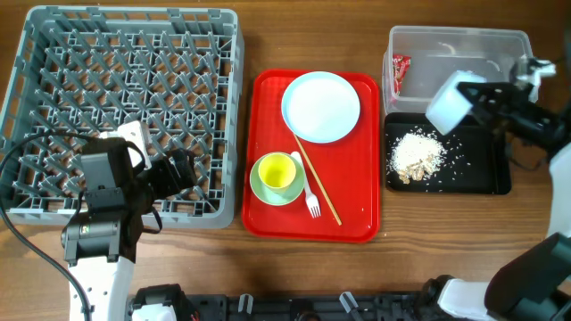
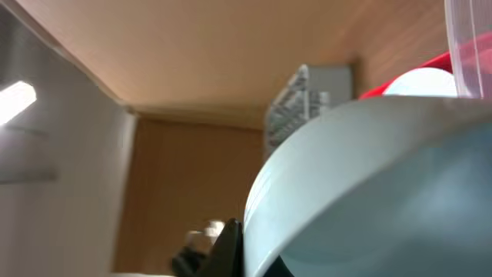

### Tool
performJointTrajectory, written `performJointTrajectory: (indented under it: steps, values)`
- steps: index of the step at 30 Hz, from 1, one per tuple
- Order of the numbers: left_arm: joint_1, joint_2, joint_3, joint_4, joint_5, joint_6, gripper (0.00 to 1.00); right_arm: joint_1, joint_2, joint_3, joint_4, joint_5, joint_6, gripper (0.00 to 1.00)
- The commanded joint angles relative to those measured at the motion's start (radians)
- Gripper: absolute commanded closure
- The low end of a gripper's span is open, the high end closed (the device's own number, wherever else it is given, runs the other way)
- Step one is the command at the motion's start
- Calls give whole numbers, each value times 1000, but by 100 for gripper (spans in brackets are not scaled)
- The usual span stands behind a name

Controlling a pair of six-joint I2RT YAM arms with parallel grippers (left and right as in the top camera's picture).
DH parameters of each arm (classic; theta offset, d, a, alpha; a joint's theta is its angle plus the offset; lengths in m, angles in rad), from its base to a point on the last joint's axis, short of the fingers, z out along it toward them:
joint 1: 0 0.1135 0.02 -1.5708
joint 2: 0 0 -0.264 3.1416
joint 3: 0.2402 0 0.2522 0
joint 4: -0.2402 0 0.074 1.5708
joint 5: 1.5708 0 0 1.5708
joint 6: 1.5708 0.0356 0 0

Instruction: Sort waste into correct bins and load items into the dishwasher rack

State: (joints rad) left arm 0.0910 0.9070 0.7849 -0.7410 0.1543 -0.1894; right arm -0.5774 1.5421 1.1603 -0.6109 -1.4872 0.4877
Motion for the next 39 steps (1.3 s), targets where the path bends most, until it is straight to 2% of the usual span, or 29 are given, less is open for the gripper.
performJointTrajectory:
  steps: [1,3,6,9,11,19,23,29,34,39]
  values:
    - [-4,3,19,3,12,-5,0,-52,12,5,31,-70,91,96]
    - [-4,3,19,3,12,-5,0,-57,13,5,31,-48,150,96]
    - [-4,3,19,3,12,-5,0,-50,3,3,199,-135,120,96]
    - [-4,3,19,3,12,-5,0,-48,5,3,247,-135,247,96]
    - [-4,3,19,3,12,-5,0,-47,5,2,313,-124,247,96]
    - [-4,3,19,3,12,-5,0,-41,6,2,303,-29,278,96]
    - [-4,3,19,3,12,-5,0,-17,6,2,160,161,195,95]
    - [-4,3,19,3,12,-5,0,89,4,3,-60,376,-74,96]
    - [-4,3,19,3,12,-5,0,196,-36,30,-111,500,-148,96]
    - [-4,3,19,3,12,-5,0,381,-64,187,-214,762,-201,96]
